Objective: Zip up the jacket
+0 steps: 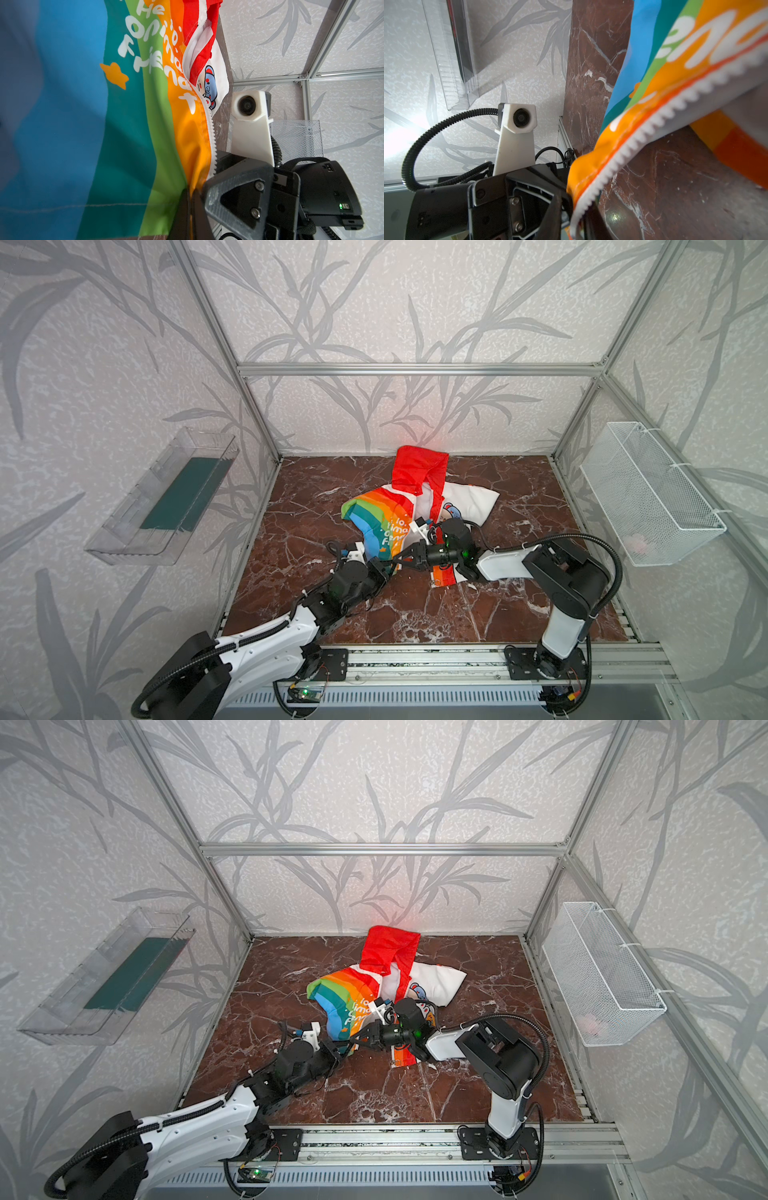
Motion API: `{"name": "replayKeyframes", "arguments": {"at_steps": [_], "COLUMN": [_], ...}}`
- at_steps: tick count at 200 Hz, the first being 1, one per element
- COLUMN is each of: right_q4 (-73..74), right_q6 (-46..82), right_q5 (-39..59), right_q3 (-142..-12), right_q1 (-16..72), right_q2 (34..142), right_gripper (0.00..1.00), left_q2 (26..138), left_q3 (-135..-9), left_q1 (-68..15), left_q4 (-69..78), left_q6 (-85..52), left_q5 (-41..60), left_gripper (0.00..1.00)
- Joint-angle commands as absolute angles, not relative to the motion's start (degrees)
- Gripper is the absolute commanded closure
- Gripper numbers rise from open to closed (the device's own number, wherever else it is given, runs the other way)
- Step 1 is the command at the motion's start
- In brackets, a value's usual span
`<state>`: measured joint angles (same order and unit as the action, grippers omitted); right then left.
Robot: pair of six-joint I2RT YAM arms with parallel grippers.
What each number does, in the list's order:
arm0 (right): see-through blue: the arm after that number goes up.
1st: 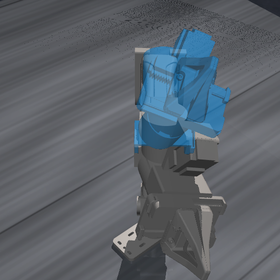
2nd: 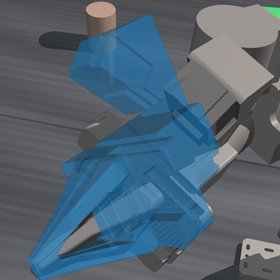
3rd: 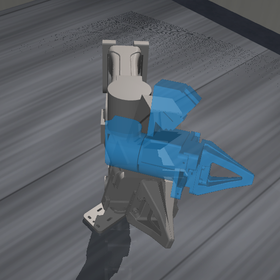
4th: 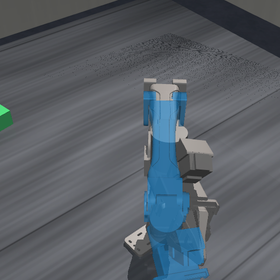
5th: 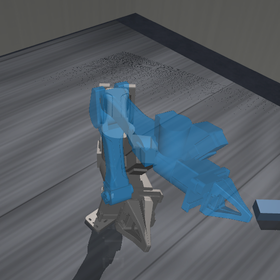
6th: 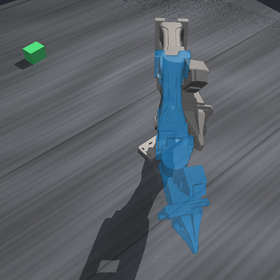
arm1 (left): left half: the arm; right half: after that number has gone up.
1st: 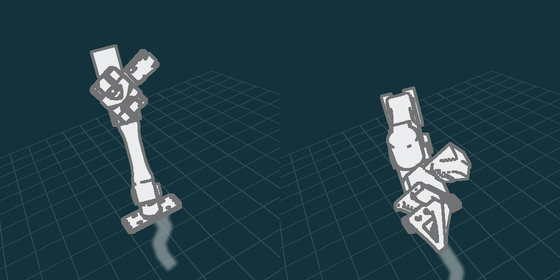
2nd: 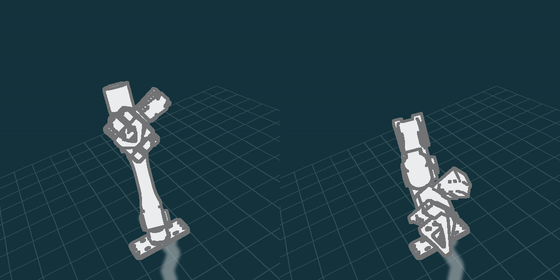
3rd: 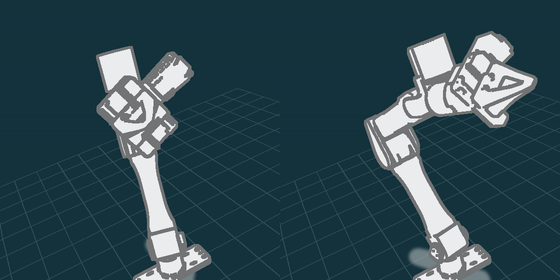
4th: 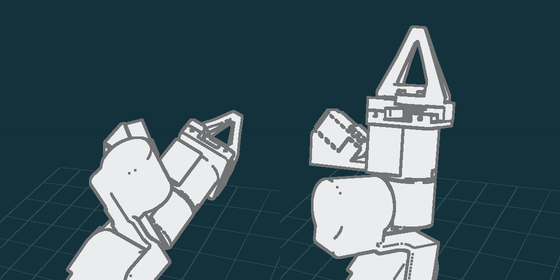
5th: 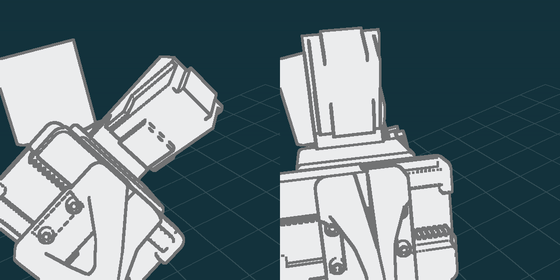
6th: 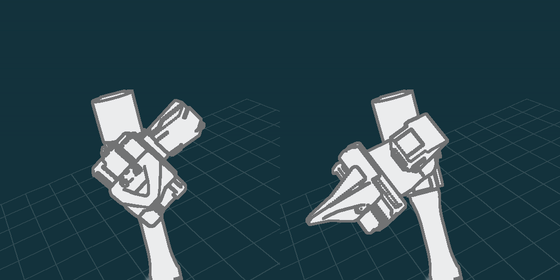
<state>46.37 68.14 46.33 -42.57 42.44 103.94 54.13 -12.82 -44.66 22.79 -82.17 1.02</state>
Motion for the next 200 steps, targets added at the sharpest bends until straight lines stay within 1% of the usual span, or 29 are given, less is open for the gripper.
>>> {"name": "replayKeyframes", "arguments": {"at_steps": [1, 12, 25, 31, 60, 76, 91, 103, 108, 120, 137, 161, 200], "right_q4": [48.4, 48.3, 48.3, 48.4, 49.1, 49.6, 49.6, 48.6, 48.1, 46.6, 45.4, 46.0, 48.7], "right_q6": [68.4, 68.3, 68.3, 68.3, 68.7, 69.0, 68.9, 68.5, 68.2, 67.5, 66.9, 67.4, 69.7], "right_q5": [47.3, 47.2, 47.1, 47.1, 47.0, 47.1, 47.5, 47.4, 47.4, 46.8, 46.5, 46.8, 47.2], "right_q3": [-43.2, -43.3, -43.2, -43.2, -43.2, -43.4, -43.7, -43.8, -43.9, -43.8, -44.0, -44.7, -47.0], "right_q1": [42.9, 42.9, 42.9, 42.9, 42.9, 42.9, 42.9, 42.9, 42.9, 42.9, 42.9, 42.9, 43.6], "right_q2": [104.2, 104.2, 104.2, 104.2, 104.5, 104.7, 104.8, 104.7, 104.6, 104.3, 104.1, 105.3, 108.3], "right_gripper": [0.93, 1.00, 1.00, 1.00, 1.00, 1.00, 1.00, 0.87, 0.82, 0.66, 0.54, 0.46, 0.41], "left_q2": [54.0, 53.8, 53.5, 53.1, 51.6, 50.8, 50.0, 49.6, 49.4, 49.4, 49.6, 49.7, 49.7], "left_q3": [-12.2, -12.0, -11.6, -11.4, -11.3, -10.9, -10.4, -10.4, -10.7, -11.0, -11.0, -10.8, -10.9], "left_q1": [-44.9, -44.8, -44.8, -44.8, -44.9, -44.8, -44.9, -44.9, -44.9, -44.9, -44.9, -44.9, -44.9], "left_q4": [24.2, 24.4, 24.3, 24.2, 22.4, 22.0, 22.3, 21.7, 21.5, 21.0, 21.3, 21.6, 21.8], "left_q6": [-82.6, -82.8, -83.1, -83.1, -83.0, -83.0, -82.8, -82.7, -82.7, -82.4, -82.5, -82.7, -82.7], "left_q5": [1.0, 0.9, 0.8, 0.7, 0.4, 0.4, 0.0, -0.3, -0.4, -0.3, 0.0, 0.1, 0.2], "left_gripper": [1.00, 1.00, 1.00, 0.97, 0.90, 0.91, 0.96, 1.00, 1.00, 1.00, 1.00, 1.00, 1.00]}}
